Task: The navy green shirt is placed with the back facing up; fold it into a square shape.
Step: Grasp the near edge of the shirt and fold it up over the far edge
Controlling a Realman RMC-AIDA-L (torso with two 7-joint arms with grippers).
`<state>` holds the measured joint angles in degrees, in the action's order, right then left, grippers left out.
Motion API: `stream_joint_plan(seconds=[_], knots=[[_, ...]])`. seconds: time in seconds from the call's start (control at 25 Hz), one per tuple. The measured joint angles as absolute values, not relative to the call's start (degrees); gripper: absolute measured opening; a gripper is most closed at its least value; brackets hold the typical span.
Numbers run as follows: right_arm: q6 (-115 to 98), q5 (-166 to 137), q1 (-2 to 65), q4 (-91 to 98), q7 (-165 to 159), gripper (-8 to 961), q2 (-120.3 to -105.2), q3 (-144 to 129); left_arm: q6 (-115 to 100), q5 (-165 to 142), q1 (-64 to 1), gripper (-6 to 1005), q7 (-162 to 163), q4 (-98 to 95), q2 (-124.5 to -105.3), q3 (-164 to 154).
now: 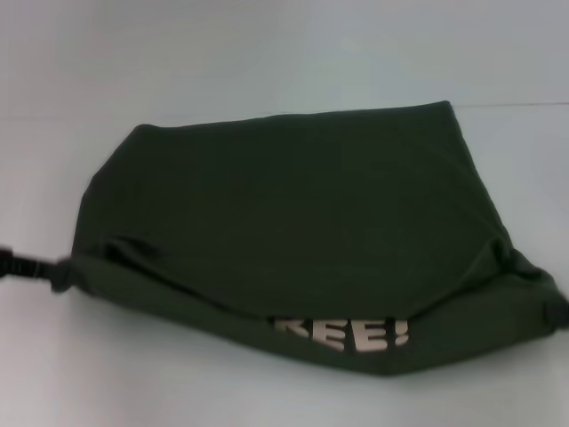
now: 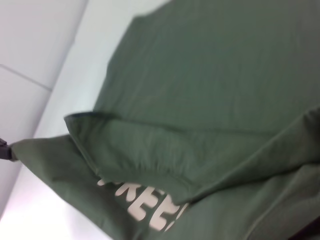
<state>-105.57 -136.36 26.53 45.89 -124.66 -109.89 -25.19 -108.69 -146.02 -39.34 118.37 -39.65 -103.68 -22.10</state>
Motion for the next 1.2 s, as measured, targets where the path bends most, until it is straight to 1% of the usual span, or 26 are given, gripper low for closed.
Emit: stream_joint_plan(seconds=[0.12,0.32,0.48,0.56,0.76,0.92,1.12,1.2], knots=[[-103.12,-136.28,29.52,44.02,-124.79,62,-108.75,-22.07,-104.54,-145.49,-40.89,24,120.95,-39.23,-103.28,-19.96],[-94.05,-136.26,36.46,39.95,-126.04,77,-107.16,-20.78,-95.79,-142.40,-43.33,24,124.39,-38.29,-103.74,-19.66],[-86.10,-136.25,41.62,36.99,-126.72,89,-106.34,-21.47,-88.46,-139.23,-44.57,25,125.69,-37.06,-103.83,-19.70],[-81.74,-136.24,43.84,35.87,-126.77,95,-106.51,-22.31,-83.71,-137.98,-45.21,25,125.83,-36.81,-104.32,-19.86],[-70.02,-135.68,47.57,32.72,-126.08,110,-107.92,-23.88,-72.92,-137.25,-47.10,25,125.74,-35.26,-106.19,-20.00],[-63.23,-133.12,49.35,30.54,-124.15,123,-108.77,-24.28,-64.57,-134.64,-47.93,26,125.29,-33.99,-107.79,-20.29],[-54.92,-130.04,50.64,28.87,-122.84,138,-110.09,-25.67,-57.28,-133.08,-49.40,26,124.25,-30.82,-108.48,-20.79],[-49.95,-129.73,51.53,26.81,-123.00,144,-110.41,-27.16,-53.17,-132.46,-50.07,26,123.07,-29.12,-109.25,-20.90]])
